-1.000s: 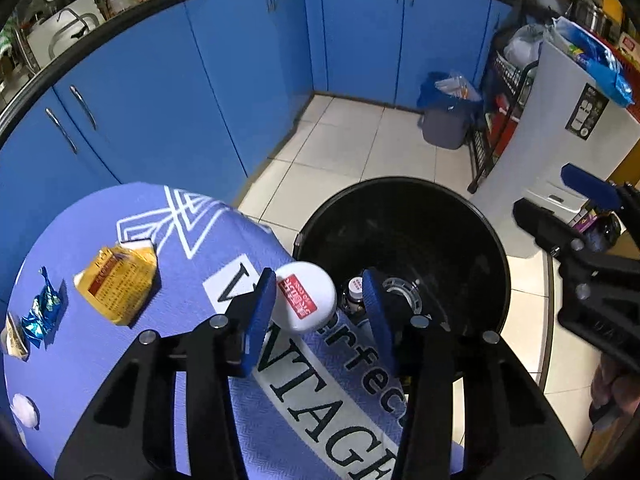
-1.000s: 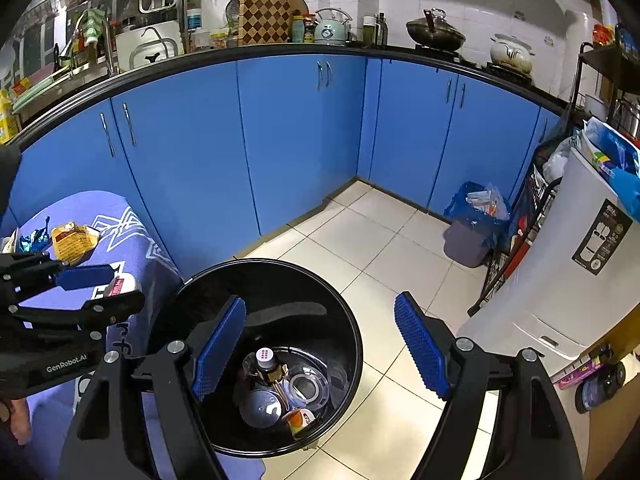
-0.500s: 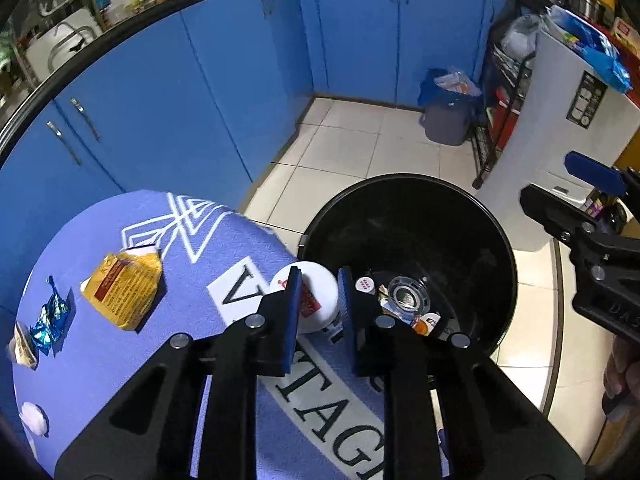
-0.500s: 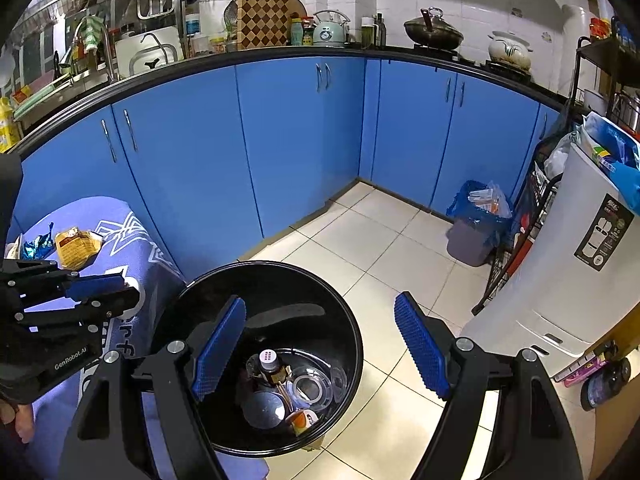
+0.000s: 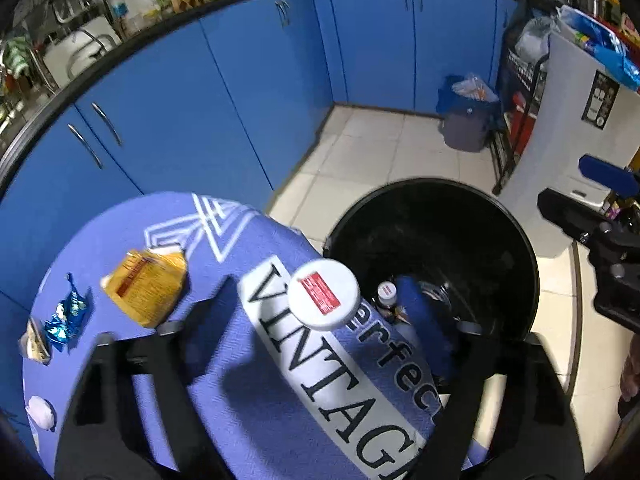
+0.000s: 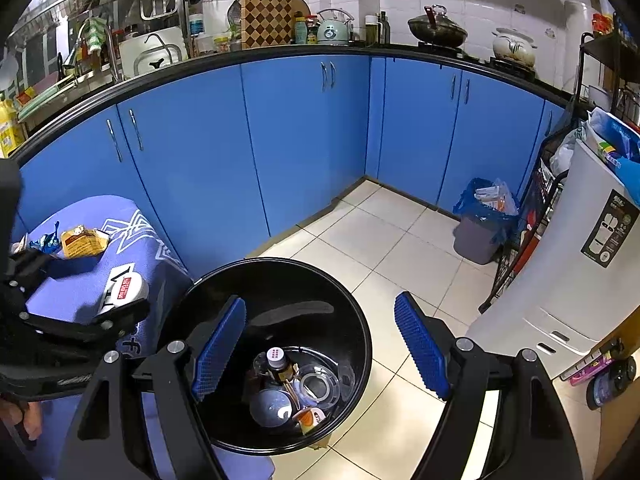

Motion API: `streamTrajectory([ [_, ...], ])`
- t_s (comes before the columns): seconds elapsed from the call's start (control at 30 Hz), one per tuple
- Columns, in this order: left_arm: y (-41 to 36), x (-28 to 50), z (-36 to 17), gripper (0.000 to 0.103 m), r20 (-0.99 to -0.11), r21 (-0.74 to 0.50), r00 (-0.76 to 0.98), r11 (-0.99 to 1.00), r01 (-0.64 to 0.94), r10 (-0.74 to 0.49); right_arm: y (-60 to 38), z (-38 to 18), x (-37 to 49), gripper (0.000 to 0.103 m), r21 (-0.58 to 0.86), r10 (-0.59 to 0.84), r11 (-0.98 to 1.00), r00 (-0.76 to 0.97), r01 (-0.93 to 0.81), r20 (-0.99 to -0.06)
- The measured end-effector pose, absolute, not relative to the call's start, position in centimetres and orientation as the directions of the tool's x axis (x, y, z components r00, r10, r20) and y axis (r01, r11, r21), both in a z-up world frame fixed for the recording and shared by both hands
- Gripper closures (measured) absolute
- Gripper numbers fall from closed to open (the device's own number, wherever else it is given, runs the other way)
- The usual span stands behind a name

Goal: Collect trash
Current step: 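Lower the white lid into the bin and open the left tool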

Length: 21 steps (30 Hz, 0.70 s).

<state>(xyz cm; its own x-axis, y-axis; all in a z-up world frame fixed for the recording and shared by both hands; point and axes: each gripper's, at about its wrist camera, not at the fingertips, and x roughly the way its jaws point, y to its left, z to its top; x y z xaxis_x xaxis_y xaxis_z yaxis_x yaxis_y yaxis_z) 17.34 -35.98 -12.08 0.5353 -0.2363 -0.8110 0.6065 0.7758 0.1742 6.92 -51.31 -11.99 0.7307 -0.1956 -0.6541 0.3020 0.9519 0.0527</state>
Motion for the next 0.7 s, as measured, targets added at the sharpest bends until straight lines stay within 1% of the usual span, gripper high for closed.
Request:
streamTrajectory([
  [0.03, -36.0, 17.6, -12.5, 0.047, -0.824, 0.162, 0.516, 0.776, 0.610, -0.233, -51.3, -12.0, 6.9, 0.028, 0.051, -0.195, 0.952, 0.731, 0.300, -0.654],
  [0.07, -36.0, 17.7, -12.8, 0.050, -0.833, 0.153, 0.502, 0.777, 0.611, -0.232, -51.3, -12.0, 6.9, 0.028, 0.051, -0.195, 0.953, 0.731, 0.300, -0.654],
  [0.1, -35.9, 17.9, -13.1, 0.051, -0.839, 0.132, 0.487, 0.778, 0.614, -0.242, -51.4, -12.0, 6.9, 0.028, 0.051, -0.195, 0.953, 0.731, 0.300, -0.654],
  [0.17, -36.0, 17.8, -13.0, 0.053, -0.838, 0.130, 0.487, 0.779, 0.614, -0.245, -51.4, -12.0, 6.9, 0.028, 0.052, -0.195, 0.952, 0.731, 0.301, -0.653],
  [0.2, -36.0, 17.7, -12.9, 0.058, -0.838, 0.128, 0.485, 0.774, 0.620, -0.251, -51.3, -12.0, 6.9, 0.028, 0.054, -0.195, 0.952, 0.732, 0.302, -0.653],
  [0.23, -36.1, 17.4, -12.8, 0.061, -0.837, 0.126, 0.485, 0.771, 0.624, -0.255, -51.3, -12.0, 6.9, 0.028, 0.057, -0.194, 0.951, 0.733, 0.302, -0.652],
  [0.6, -38.2, 16.6, -10.7, 0.061, -0.808, 0.138, 0.507, 0.740, 0.658, -0.300, -51.7, -11.4, 6.4, 0.028, 0.061, -0.197, 0.950, 0.742, 0.305, -0.641],
  [0.7, -38.9, 16.5, -10.2, 0.060, -0.801, 0.139, 0.513, 0.739, 0.660, -0.308, -52.0, -11.2, 6.3, 0.028, 0.061, -0.201, 0.949, 0.742, 0.310, -0.639],
])
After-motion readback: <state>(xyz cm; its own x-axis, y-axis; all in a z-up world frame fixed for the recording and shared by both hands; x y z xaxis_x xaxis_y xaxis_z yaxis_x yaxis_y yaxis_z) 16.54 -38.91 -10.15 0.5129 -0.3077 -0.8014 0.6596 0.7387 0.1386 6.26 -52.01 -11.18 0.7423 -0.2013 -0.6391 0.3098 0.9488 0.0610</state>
